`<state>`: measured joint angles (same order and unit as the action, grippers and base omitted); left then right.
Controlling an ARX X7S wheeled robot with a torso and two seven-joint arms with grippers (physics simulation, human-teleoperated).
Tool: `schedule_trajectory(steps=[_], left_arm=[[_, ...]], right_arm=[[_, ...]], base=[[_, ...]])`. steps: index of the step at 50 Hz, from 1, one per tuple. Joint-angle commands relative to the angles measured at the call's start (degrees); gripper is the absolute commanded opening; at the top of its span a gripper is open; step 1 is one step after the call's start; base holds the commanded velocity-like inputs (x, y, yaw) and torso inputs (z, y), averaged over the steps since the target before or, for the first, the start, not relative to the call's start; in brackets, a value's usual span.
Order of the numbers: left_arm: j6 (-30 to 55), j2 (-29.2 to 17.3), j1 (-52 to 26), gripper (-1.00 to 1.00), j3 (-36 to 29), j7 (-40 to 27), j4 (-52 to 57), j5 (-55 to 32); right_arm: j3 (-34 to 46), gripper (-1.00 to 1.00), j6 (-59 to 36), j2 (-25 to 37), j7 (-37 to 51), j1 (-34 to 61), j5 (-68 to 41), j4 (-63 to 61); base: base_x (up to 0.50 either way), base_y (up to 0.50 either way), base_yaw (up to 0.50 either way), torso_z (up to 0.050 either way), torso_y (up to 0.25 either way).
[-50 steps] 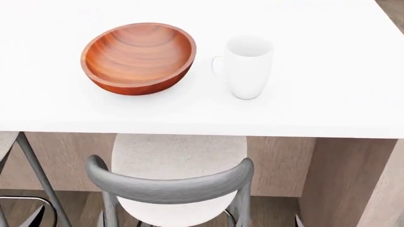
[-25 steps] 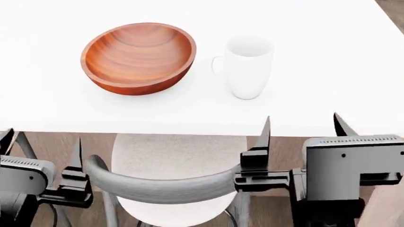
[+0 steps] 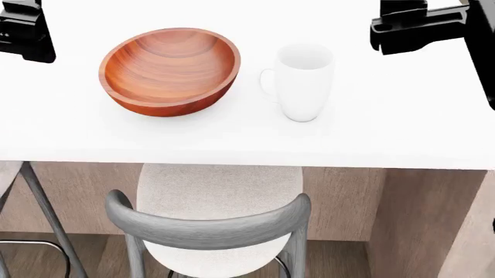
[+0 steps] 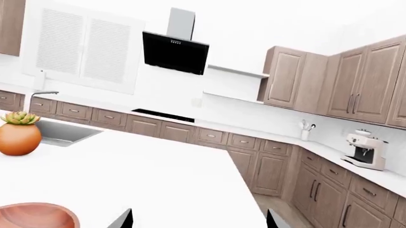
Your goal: Place the cup inside the bowl on the dining table and move the bowl to any counter.
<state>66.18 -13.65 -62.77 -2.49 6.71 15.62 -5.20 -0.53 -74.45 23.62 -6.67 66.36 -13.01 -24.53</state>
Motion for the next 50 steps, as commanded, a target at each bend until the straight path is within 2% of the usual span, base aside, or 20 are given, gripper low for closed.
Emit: schedule_trajectory(steps=[1, 10, 29, 40, 50], left_arm=[[1.9, -0.9, -8.4, 1.00, 0.0, 1.2, -4.4, -0.2], [1.7, -1.0, -6.0, 1.00, 0.3, 0.7, -4.0, -0.2], [3.7, -2.7, -5.2, 1.00, 2.1, 1.8, -2.1, -1.6], [4.0, -2.2, -5.0, 1.00, 1.4, 1.2, -1.6, -1.6], [4.2, -2.5, -4.8, 1.00, 1.5, 1.5, -1.6, -2.1]], right_arm=[[1.0, 1.00, -0.7, 2.0, -2.5, 6.1, -0.7, 6.0], [0.1, 1.00, -2.2, 4.0, -3.2, 1.8, -1.5, 2.1], [0.5, 1.00, -5.2, 4.2, -2.7, 2.8, -1.9, 2.4], [-0.1, 1.00, -5.4, 3.9, -2.4, 2.8, -2.1, 2.4], [0.0, 1.00, -5.4, 4.0, -2.0, 2.8, -2.1, 2.4]], base=[[0.00, 0.00, 0.00, 0.000, 0.000], [0.36, 0.01, 0.00, 0.000, 0.000], [0.45, 0.14, 0.00, 0.000, 0.000], [0.19, 0.29, 0.00, 0.000, 0.000], [0.32, 0.09, 0.00, 0.000, 0.002]])
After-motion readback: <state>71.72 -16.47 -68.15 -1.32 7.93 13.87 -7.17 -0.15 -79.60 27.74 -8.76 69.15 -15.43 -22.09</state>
